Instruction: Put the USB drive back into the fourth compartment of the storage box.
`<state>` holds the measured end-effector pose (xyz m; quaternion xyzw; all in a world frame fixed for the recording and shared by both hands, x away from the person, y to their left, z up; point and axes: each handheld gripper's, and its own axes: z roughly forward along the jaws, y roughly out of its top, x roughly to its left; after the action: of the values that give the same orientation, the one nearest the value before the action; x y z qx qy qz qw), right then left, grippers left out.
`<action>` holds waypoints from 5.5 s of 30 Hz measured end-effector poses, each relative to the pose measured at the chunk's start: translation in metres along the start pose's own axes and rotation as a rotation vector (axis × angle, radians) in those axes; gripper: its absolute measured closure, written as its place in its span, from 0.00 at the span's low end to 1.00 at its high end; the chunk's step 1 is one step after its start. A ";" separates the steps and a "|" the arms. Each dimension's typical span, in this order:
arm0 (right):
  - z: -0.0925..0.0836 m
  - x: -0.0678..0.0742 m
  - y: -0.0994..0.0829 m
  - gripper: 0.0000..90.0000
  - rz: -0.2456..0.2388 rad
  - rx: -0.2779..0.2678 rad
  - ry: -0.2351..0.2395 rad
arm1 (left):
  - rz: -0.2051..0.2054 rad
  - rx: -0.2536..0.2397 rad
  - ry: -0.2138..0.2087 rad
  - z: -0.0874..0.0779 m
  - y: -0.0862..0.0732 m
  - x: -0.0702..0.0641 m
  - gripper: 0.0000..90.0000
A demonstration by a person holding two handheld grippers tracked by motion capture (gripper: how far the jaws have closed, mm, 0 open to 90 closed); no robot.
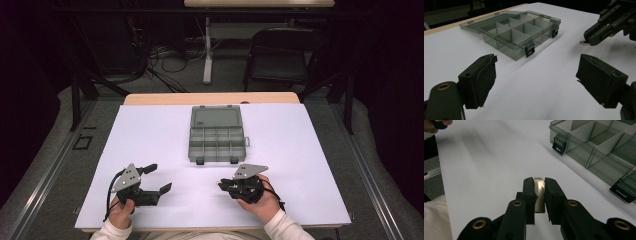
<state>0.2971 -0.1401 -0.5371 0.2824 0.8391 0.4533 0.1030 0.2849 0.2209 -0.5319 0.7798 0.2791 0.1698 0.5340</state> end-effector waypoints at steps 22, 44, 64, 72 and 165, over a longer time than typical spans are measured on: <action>-0.014 -0.023 0.022 0.88 0.012 -0.014 -0.034 | 0.000 0.001 0.002 0.000 0.000 0.000 0.17; -0.021 -0.053 0.053 0.88 0.016 -0.019 -0.088 | 0.000 0.002 0.002 0.000 0.000 0.000 0.17; -0.003 -0.088 0.078 0.88 0.010 0.022 -0.164 | 0.000 0.002 0.002 0.000 0.000 0.000 0.17; 0.004 -0.104 0.082 0.88 0.023 0.023 -0.180 | 0.000 0.002 0.001 0.000 0.000 0.000 0.17; 0.049 -0.148 0.058 0.88 0.068 0.095 -0.298 | -0.006 0.007 -0.001 0.000 -0.001 0.001 0.17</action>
<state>0.4616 -0.1650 -0.5296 0.3793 0.8250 0.3696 0.1973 0.2857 0.2217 -0.5327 0.7810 0.2815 0.1667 0.5320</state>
